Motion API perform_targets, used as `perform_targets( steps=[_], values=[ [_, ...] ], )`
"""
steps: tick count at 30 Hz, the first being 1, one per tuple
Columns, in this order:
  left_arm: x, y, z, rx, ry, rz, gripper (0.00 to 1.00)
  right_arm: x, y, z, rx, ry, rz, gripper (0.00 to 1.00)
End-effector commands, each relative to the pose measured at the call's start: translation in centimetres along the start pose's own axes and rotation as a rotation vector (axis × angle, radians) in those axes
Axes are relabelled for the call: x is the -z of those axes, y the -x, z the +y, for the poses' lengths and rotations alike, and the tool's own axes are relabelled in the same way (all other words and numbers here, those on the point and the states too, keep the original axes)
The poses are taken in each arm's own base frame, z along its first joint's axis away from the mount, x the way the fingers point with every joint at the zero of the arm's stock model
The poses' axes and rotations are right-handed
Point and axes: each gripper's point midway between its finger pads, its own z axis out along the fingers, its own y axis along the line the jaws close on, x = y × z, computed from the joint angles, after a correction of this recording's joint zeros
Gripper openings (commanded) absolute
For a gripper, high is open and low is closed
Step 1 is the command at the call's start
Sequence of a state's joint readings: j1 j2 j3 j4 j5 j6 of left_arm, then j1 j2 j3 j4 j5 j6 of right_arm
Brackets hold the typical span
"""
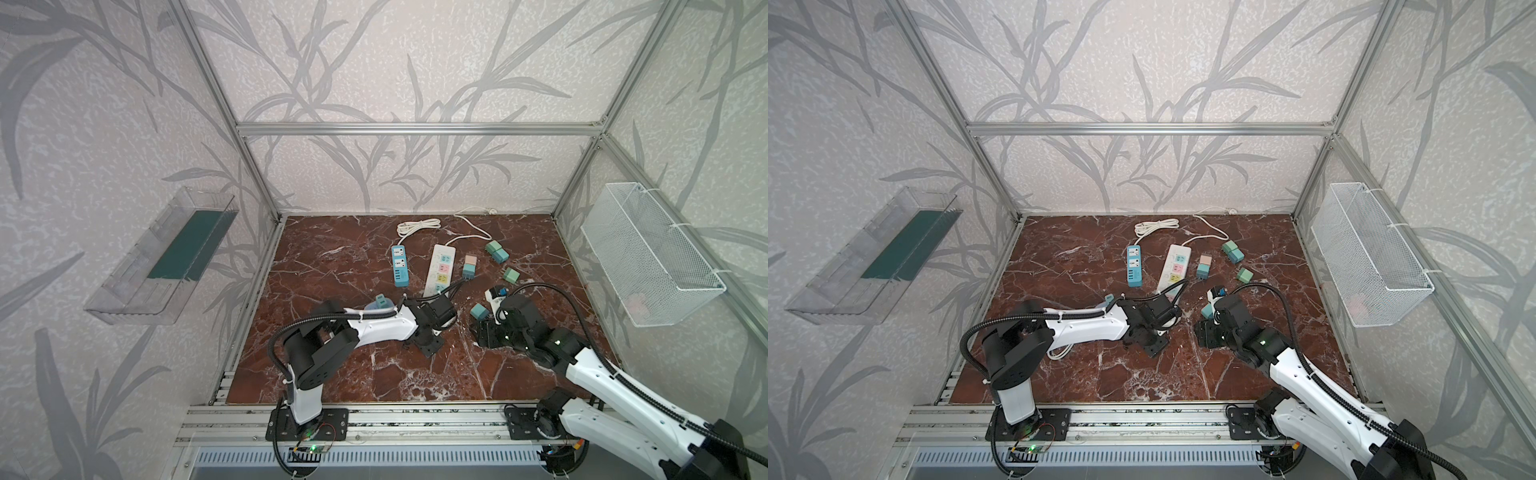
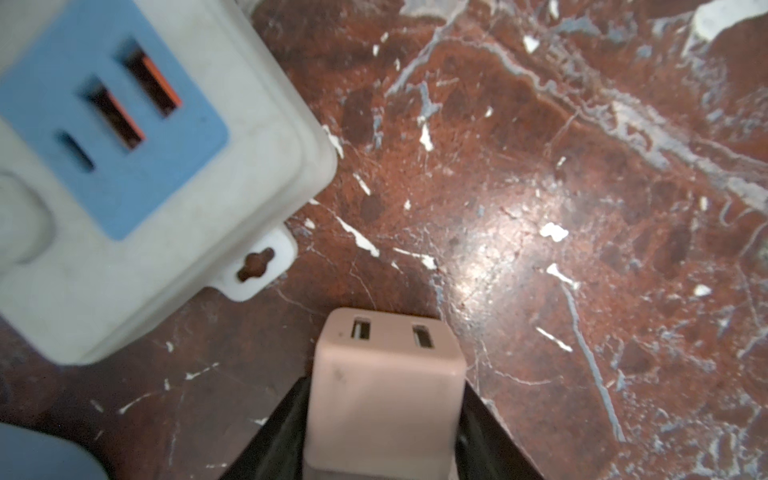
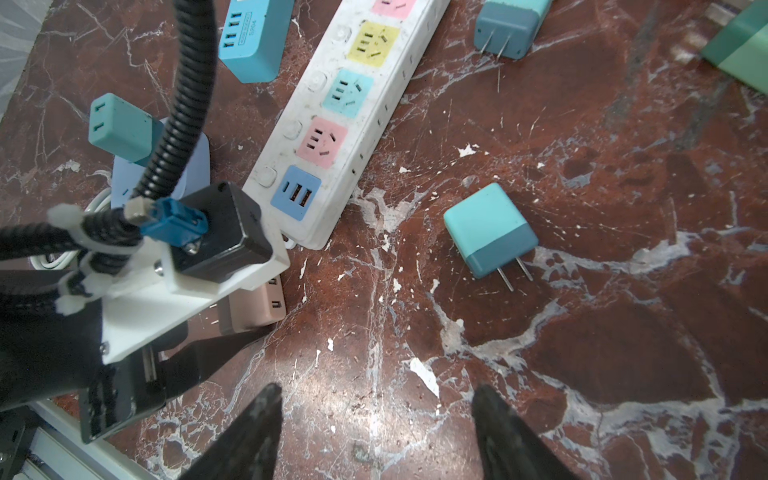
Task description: Insert the plug
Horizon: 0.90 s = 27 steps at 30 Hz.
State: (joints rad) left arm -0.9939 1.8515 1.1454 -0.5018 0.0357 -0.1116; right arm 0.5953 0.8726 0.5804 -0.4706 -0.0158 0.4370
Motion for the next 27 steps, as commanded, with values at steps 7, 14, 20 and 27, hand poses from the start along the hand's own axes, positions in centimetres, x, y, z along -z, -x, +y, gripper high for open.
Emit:
perform_targets(
  steps=[7,14,20,27],
  values=[
    [0.8,0.1,0.4,0.002,0.009,-0.079,0.34,1.5,1.1,0.0,-0.007,-0.012,-0.031,0.72],
    [6.1,3.7,0.0,0.033,-0.041,-0.498,0.30,2.4,2.0,0.9,-0.037,0.014,-0.027,0.66],
    [10.7,5.3,0.4,-0.036,0.033,-0.909,0.22,3.7,3.7,4.0,-0.045,0.149,-0.023,0.56],
    [11.8,5.0,-1.5,-0.195,0.062,-1.062,0.22,3.8,4.1,7.4,-0.004,0.263,0.037,0.48]
  ],
)
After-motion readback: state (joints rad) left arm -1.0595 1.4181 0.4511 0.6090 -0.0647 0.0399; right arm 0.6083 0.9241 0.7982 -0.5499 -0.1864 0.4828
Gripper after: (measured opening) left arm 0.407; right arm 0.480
